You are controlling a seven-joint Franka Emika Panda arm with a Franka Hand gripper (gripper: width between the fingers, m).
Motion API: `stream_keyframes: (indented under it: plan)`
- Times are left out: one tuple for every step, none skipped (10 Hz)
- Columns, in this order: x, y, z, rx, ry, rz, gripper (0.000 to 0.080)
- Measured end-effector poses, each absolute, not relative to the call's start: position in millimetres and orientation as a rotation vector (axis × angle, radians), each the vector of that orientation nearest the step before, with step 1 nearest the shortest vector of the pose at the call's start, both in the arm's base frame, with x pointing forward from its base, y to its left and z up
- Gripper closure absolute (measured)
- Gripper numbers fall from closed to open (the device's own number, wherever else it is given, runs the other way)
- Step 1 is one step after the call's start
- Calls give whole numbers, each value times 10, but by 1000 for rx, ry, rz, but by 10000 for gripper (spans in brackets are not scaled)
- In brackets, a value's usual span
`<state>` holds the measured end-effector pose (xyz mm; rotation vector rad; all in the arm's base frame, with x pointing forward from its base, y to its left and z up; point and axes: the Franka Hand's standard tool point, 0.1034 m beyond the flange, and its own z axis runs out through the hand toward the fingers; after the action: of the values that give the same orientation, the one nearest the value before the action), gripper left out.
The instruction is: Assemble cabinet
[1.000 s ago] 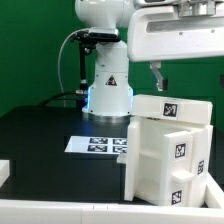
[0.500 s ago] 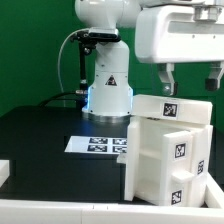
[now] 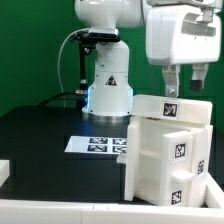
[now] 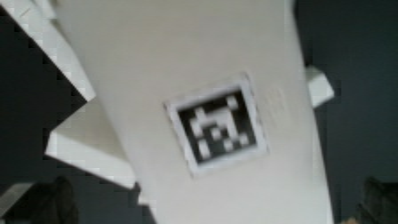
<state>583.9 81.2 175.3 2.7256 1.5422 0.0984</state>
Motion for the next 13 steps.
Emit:
stream_keyframes:
  plan:
    - [5799,736,1674,2681,1612,91,3]
    - [5786,691,1614,2669,1631,75,3]
    - [5829,661,1582,2681,1600,78,3]
    - [5820,683,1514,2693,1564,92,3]
    - [5803,680,1504,2708,1545,84,3]
    - [5804,667,1502,2708,1543,83,111]
    - [5803,667,1501,2715,1530,82,246]
    - [5801,666,1495,2784,1407,83,246]
    - [5801,667,1494,2825,1326,83,262]
    - [5800,667,1493,2875,1219,84,262]
    - [5800,667,1490,2924,1102,85,262]
    - [5825,666,1488,2969,977,89,262]
    - [5844,668,1490,3047,741,96,262]
